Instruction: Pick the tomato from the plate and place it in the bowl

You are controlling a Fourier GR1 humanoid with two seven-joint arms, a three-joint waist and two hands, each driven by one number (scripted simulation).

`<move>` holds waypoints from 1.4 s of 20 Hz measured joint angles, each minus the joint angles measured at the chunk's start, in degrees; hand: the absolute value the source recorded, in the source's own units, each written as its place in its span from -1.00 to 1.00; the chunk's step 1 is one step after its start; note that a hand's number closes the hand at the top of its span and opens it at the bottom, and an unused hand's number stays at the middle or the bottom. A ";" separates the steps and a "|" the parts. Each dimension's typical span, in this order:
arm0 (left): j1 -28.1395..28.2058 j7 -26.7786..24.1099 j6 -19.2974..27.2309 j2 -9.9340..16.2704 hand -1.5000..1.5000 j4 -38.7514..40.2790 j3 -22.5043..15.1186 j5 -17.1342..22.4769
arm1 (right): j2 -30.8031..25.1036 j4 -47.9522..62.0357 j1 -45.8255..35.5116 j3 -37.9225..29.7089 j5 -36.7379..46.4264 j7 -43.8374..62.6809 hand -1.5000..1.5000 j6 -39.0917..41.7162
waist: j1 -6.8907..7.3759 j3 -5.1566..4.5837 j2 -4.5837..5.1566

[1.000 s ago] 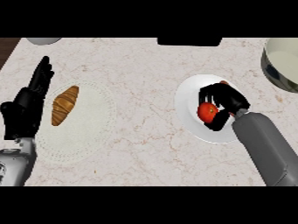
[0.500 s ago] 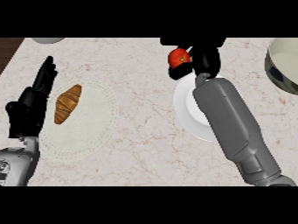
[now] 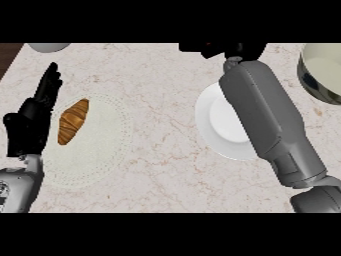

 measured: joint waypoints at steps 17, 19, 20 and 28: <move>0.46 0.09 -0.90 -0.71 0.00 -0.83 1.02 -0.86 | -18.76 9.76 6.08 -12.81 -7.15 -20.34 1.00 -12.78 | -0.05 0.14 0.38; 0.39 -0.35 -1.36 -0.49 0.00 -0.53 1.50 -0.57 | -21.05 11.98 7.24 -13.42 -7.06 -22.61 1.00 -13.62 | 0.04 0.14 0.43; 0.24 -0.33 -1.35 -0.64 0.00 -0.42 1.49 -0.62 | -22.23 13.33 7.63 -13.63 -6.85 -23.44 1.00 -13.82 | 0.11 0.14 0.47; -0.88 -0.55 -1.60 -1.56 0.00 -0.18 1.05 -0.92 | -30.81 23.91 9.80 -14.80 -4.07 -26.67 1.00 -16.74 | 1.39 0.26 1.14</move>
